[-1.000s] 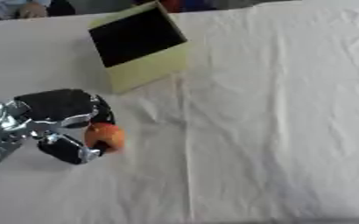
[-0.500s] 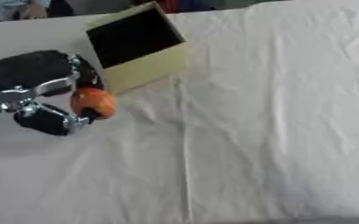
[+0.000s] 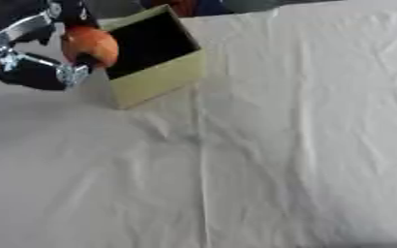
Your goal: Pick up objects on the table and place them in the box.
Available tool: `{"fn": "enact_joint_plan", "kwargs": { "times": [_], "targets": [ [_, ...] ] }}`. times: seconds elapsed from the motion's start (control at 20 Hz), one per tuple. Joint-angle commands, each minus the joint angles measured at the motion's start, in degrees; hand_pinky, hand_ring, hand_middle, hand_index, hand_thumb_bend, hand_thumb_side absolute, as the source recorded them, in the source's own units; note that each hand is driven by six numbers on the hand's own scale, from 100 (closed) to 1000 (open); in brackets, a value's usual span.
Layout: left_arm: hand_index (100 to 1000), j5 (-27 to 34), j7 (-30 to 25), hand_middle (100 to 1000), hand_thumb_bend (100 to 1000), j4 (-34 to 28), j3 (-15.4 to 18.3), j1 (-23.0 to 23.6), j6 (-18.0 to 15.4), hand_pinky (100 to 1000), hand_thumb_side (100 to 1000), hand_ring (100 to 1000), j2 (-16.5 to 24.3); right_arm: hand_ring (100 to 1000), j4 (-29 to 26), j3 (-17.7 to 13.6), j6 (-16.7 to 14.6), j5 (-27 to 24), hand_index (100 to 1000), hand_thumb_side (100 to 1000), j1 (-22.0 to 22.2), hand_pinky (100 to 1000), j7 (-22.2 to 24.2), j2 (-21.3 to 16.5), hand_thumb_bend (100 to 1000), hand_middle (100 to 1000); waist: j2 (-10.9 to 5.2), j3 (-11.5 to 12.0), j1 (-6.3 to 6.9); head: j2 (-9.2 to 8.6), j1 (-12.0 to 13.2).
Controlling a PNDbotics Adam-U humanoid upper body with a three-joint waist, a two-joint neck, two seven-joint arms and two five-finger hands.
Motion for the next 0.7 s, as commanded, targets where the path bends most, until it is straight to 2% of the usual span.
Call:
{"fn": "enact_joint_plan", "kwargs": {
  "times": [0.05, 0.35, 0.55, 0.6, 0.7],
  "targets": [
    [676, 0.3, 1.4, 513, 100, 7.6, 1.4, -4.4, -1.9, 335, 146, 562, -1.3, 721, -0.5, 0.0, -0.1, -0.2, 802, 927, -1.2, 817, 0.2, -1.0, 100, 590, -0.84, -0.2, -0.06, -0.90, 0.4],
    [678, -3.3, 3.4, 516, 100, 22.9, 2.2, -12.0, -6.2, 337, 167, 562, -7.2, 721, -0.5, 0.2, -0.2, -0.5, 802, 928, -1.9, 818, 0.5, -0.9, 100, 590, -0.16, -0.8, -0.21, -2.01, 1.0],
    [682, -7.0, 4.9, 519, 100, 31.5, 3.2, -15.2, -8.9, 341, 175, 565, -10.7, 720, -0.4, 0.3, -0.2, -0.6, 802, 928, -2.3, 818, 0.6, -0.8, 100, 589, 0.16, -1.1, -0.34, -2.54, 1.2],
    [684, -8.0, 5.2, 520, 100, 33.5, 3.3, -15.9, -9.7, 345, 151, 566, -11.5, 720, -0.4, 0.3, -0.2, -0.6, 802, 921, -2.3, 818, 0.6, -0.7, 100, 589, 0.24, -1.2, -0.38, -2.68, 1.3],
    [684, -9.9, 5.8, 520, 100, 36.6, 3.6, -17.1, -11.2, 352, 170, 566, -12.9, 720, -0.4, 0.3, -0.2, -0.7, 802, 929, -2.5, 818, 0.7, -0.7, 100, 589, 0.40, -1.3, -0.40, -2.88, 1.3]
  ]
}}
